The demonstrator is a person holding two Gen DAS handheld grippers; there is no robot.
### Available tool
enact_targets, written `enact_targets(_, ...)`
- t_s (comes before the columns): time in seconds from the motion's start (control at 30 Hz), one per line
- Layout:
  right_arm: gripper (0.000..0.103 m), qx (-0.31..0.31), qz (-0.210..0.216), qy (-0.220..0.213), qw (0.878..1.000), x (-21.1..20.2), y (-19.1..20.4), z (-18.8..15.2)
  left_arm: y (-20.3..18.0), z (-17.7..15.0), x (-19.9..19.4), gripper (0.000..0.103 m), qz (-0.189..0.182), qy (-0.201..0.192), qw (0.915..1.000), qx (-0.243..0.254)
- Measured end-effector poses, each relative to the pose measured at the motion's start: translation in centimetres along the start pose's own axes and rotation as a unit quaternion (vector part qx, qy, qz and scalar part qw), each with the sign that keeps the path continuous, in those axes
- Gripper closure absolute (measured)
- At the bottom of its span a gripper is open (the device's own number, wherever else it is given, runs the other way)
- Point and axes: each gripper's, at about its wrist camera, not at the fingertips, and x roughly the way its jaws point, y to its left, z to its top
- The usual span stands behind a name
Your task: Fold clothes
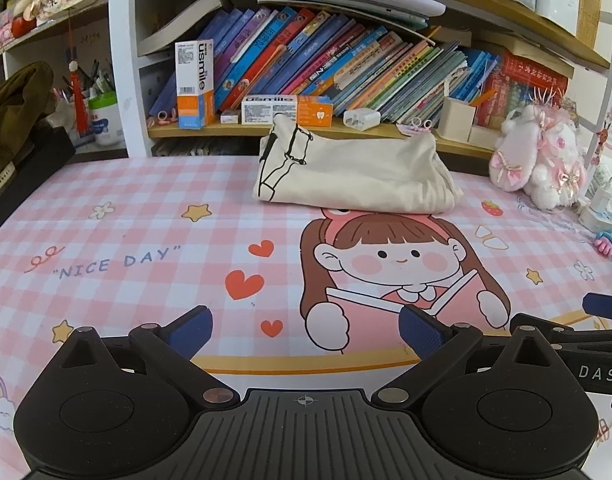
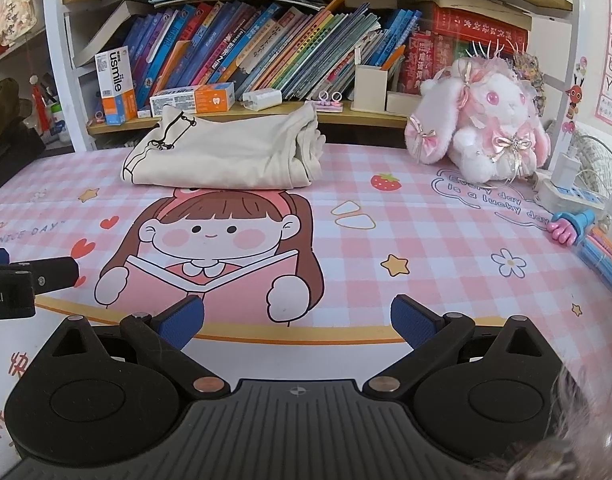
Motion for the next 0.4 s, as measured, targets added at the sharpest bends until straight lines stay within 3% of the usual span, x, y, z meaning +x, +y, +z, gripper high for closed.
enact_targets(0.4, 0.002, -0.003, -0.004, 0.006, 1.0, 0.7, 0.08, -0.04, -0.06, -0.11, 0.46, 0.0, -0.009, 0.005, 0.9999, 0.005)
